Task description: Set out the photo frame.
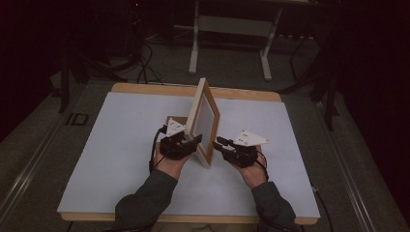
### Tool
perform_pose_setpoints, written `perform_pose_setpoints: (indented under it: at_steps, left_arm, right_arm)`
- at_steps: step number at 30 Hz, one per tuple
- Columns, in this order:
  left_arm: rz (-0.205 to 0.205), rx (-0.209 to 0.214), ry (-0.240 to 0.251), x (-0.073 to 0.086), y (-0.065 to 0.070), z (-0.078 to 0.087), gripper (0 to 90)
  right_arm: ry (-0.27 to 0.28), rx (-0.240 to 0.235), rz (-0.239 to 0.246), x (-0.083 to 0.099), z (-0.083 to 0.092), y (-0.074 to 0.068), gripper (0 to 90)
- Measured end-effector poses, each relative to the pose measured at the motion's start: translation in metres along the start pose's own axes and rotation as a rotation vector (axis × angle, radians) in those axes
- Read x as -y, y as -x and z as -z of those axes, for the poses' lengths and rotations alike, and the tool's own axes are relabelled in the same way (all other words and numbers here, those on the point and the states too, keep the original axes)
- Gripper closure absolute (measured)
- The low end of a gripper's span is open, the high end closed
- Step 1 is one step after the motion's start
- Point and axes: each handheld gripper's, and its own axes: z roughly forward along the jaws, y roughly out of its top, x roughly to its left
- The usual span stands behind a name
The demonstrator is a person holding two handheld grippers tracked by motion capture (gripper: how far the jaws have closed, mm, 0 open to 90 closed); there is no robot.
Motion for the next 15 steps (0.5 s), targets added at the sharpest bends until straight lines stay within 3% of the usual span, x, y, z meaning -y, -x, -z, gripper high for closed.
perform_pose_setpoints:
  at_steps: [7, 15]
  left_arm:
    - [0.010, 0.009, -0.022, -0.003, -0.010, 0.003, 65.1]
    - [0.014, 0.082, -0.054, -0.008, -0.030, 0.006, 67.1]
  right_arm:
    - [0.001, 0.007, -0.004, 0.000, 0.001, 0.002, 70.7]
    - [0.000, 0.010, -0.005, 0.001, 0.003, 0.004, 70.3]
